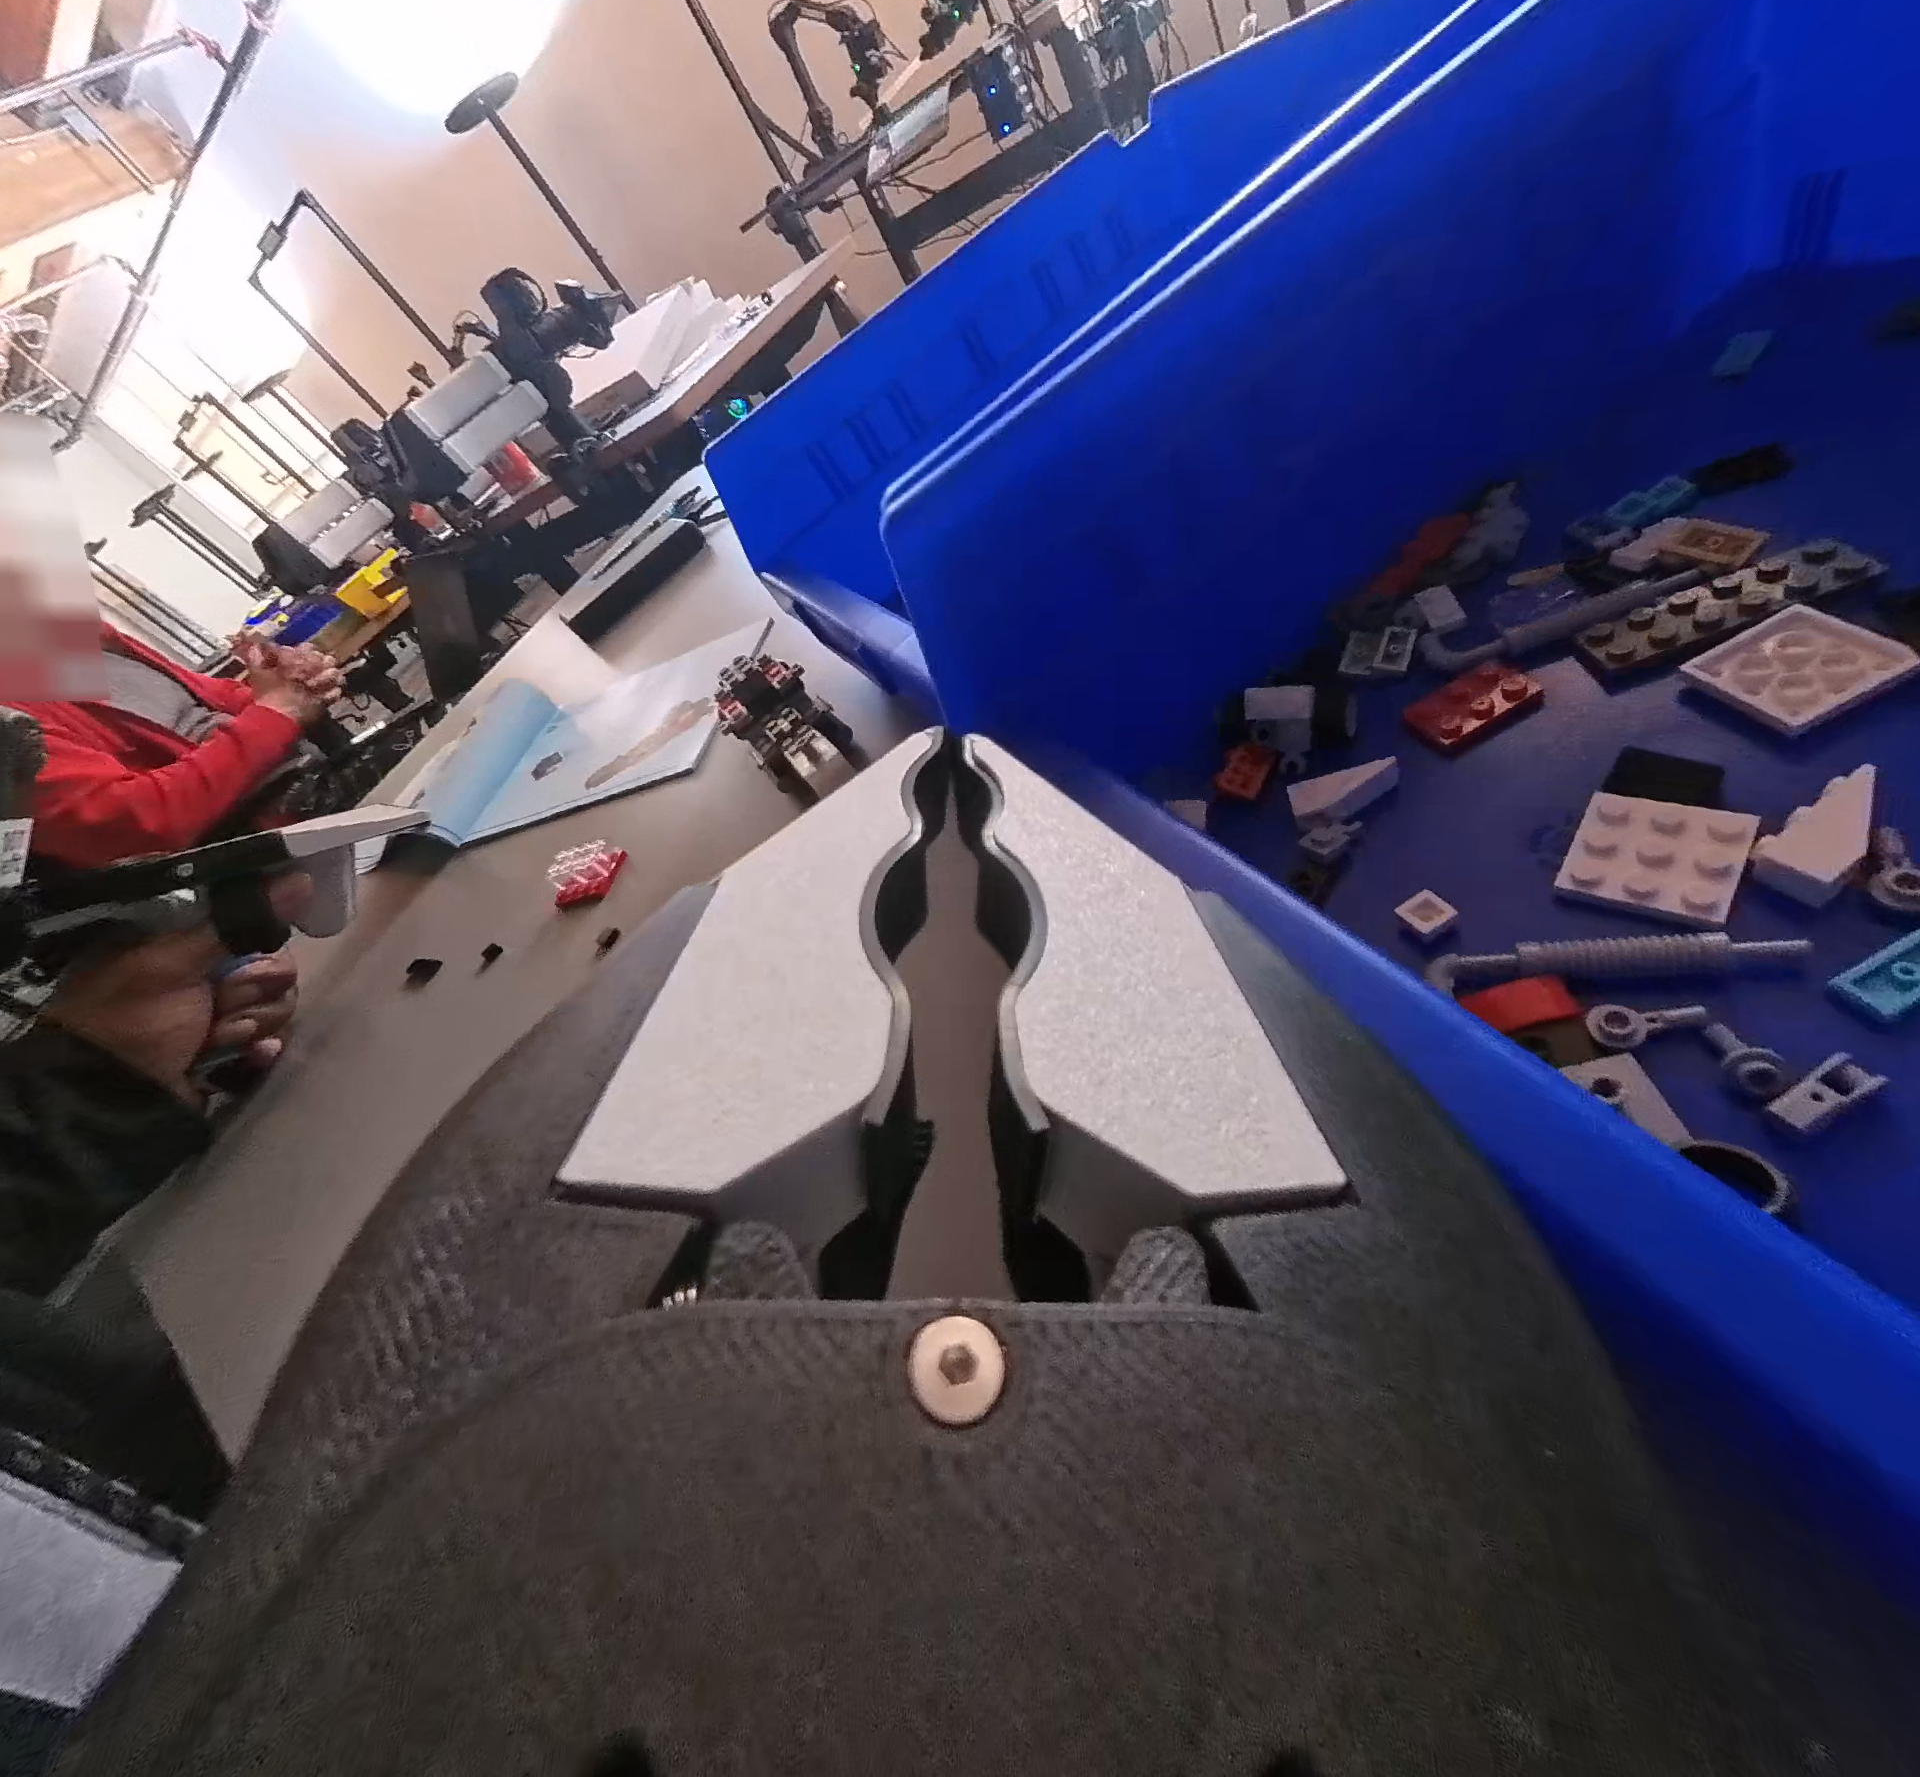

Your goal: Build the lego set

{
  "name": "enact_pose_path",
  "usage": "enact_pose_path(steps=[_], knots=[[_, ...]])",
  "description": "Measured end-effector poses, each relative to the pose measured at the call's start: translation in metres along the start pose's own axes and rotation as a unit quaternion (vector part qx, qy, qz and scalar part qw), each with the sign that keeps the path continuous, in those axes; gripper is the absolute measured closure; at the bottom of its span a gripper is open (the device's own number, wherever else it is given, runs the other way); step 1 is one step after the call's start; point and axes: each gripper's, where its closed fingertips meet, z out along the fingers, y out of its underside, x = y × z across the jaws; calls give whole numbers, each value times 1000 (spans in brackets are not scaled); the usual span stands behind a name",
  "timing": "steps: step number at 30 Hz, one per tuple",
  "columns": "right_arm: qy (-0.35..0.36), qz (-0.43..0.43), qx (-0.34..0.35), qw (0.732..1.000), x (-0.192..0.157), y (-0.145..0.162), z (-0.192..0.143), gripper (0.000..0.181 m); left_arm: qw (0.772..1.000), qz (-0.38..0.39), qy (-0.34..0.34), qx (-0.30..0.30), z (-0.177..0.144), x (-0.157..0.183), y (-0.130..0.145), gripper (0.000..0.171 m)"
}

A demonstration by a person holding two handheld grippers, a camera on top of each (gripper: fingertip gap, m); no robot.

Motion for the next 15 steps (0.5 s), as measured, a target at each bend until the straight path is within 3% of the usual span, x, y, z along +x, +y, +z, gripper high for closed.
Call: enact_pose_path(steps=[15], knots=[[-23, 15, -3, 1000, -1, 1, -5, 181, 1000, 15, -16, -2, 0, -1, 1, 134]])
